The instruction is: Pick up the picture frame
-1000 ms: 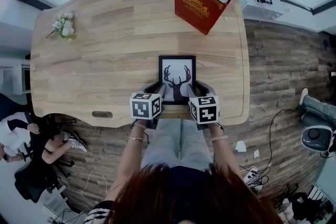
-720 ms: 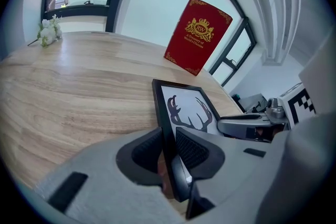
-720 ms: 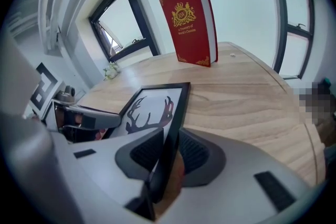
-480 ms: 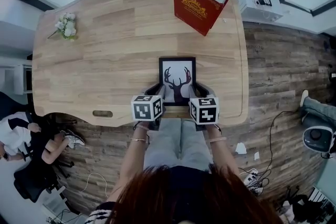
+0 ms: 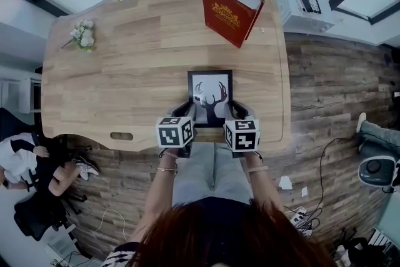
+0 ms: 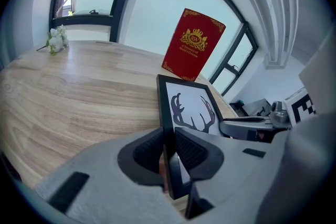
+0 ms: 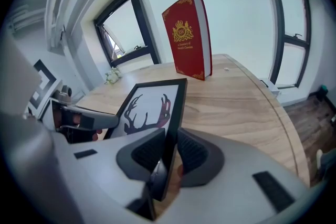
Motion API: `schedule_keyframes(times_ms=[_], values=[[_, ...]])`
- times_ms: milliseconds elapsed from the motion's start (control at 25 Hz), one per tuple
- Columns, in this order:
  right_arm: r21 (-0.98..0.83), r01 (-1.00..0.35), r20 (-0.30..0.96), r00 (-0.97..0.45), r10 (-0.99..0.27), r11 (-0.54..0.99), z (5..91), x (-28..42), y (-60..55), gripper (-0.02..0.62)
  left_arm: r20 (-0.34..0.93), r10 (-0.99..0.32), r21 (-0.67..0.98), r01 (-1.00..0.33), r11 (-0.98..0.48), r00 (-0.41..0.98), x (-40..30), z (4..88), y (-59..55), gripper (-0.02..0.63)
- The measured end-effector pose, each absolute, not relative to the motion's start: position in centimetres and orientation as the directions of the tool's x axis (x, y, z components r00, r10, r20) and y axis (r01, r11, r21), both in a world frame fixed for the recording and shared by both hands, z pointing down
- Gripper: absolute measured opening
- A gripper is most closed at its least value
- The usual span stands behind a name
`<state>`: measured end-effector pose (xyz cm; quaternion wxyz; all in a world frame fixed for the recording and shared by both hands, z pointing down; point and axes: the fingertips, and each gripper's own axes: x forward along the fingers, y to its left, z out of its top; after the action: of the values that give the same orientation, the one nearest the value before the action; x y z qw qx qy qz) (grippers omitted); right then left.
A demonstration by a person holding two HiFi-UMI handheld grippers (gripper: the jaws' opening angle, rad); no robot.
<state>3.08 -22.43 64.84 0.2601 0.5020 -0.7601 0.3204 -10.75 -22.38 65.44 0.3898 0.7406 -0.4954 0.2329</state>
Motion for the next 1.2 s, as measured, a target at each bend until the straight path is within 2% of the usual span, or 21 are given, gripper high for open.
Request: schedule_keyframes(times_ms=[1200], values=[[-0.16, -0.907, 0.602, -0.402, -0.69, 0.389, 58.0, 4.5, -24.5, 0.077, 0.638, -0.69, 0.284, -0.937, -0.201, 0.342, -9.3, 58.4, -23.6, 0.081]])
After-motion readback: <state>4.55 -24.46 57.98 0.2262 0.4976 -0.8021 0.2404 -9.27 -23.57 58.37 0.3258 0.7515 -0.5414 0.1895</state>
